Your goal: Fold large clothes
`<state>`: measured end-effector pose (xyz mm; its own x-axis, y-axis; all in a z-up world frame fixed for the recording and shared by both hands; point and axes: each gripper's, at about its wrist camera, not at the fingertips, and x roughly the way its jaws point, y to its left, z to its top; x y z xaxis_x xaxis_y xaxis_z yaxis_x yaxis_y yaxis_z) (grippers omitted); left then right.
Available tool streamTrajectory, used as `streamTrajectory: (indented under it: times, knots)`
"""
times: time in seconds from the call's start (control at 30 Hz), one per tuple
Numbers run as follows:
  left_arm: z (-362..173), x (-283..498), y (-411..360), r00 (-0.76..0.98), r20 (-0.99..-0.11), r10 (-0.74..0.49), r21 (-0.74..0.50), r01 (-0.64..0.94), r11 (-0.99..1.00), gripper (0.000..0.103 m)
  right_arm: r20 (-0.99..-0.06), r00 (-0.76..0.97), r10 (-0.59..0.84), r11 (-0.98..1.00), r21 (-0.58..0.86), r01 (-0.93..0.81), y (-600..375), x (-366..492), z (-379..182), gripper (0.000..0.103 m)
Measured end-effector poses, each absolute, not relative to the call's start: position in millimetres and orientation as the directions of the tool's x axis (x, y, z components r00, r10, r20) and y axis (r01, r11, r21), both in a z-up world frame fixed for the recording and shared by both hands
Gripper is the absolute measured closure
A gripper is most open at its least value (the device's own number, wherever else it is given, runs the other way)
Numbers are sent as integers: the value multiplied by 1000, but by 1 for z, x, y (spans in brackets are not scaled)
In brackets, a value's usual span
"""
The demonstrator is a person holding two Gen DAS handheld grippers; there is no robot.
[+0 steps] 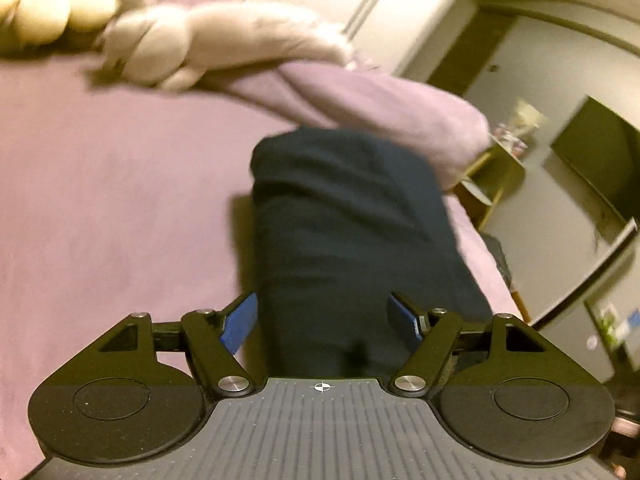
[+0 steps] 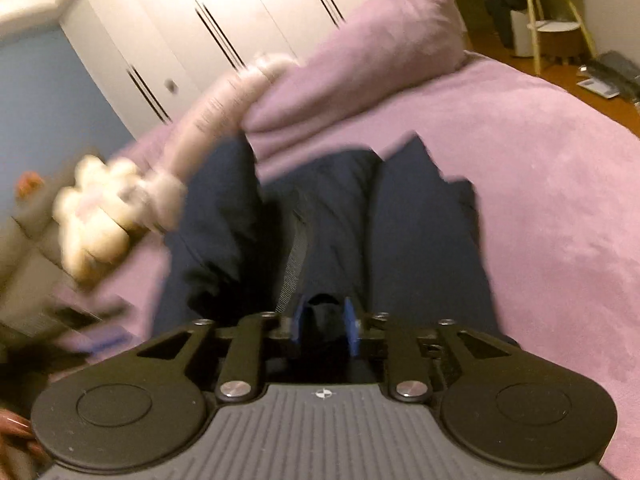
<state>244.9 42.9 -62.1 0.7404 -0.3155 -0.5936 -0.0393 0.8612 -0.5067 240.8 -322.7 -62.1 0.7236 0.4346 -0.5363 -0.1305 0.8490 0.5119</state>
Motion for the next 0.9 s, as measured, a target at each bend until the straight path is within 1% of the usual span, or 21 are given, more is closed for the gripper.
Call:
streamTrajectory:
  times: [0.03, 0.1, 0.13, 0.17, 0.23, 0.3, 0.37, 0.47, 0.6, 0.63, 0.67, 0.7, 0.73, 0.8, 0.9]
  knots:
    - [-68, 249, 45, 726, -599, -338, -538, -53, 841, 28, -506, 726, 465, 824, 548, -145, -323, 241, -57, 62]
    - [-78, 256, 42, 700, -596, -394, -588, -46, 807, 28, -451, 707, 544, 753, 634, -175, -326, 246, -53, 46]
    - [-81, 257, 38, 693, -606, -390, -578, -47, 814, 28, -434, 689, 581, 721, 667, -187, -324, 250, -54, 42]
    - [-83, 257, 34, 695, -611, -378, -559, -41, 828, 28, -436, 671, 600, 708, 680, -191, -320, 254, -56, 36]
    - [-82, 256, 28, 694, -619, -369, -535, -28, 844, 27, -463, 644, 609, 718, 667, -199, -312, 260, -59, 35]
    - [-79, 255, 26, 692, -622, -367, -535, -32, 844, 27, -463, 655, 597, 729, 654, -202, -309, 258, -56, 35]
    - [-77, 255, 27, 691, -622, -369, -526, -19, 850, 27, -411, 682, 604, 704, 677, -215, -317, 251, -51, 35]
    - [-76, 258, 28, 689, -622, -373, -522, -10, 853, 27, -371, 682, 630, 667, 708, -232, -323, 248, -46, 34]
    - [-75, 261, 22, 695, -622, -360, -504, -4, 864, 27, -443, 594, 672, 686, 674, -273, -300, 257, -55, 33]
    - [-74, 260, 20, 695, -623, -359, -498, 2, 867, 27, -470, 584, 662, 706, 653, -274, -294, 259, -59, 34]
    - [-74, 257, 20, 695, -623, -359, -492, 9, 871, 27, -491, 581, 649, 726, 628, -281, -287, 260, -62, 40]
    - [-73, 256, 20, 695, -622, -360, -489, 14, 872, 27, -511, 589, 626, 754, 591, -287, -282, 260, -64, 55]
    - [-72, 255, 21, 695, -620, -363, -490, 19, 872, 27, -529, 603, 598, 781, 553, -290, -278, 258, -65, 61]
    - [-71, 253, 26, 695, -610, -379, -507, 25, 862, 27, -540, 617, 573, 801, 526, -285, -274, 255, -66, 86]
    - [-63, 250, 33, 714, -579, -393, -538, 28, 843, 28, -548, 671, 499, 855, 439, -276, -268, 237, -57, 91]
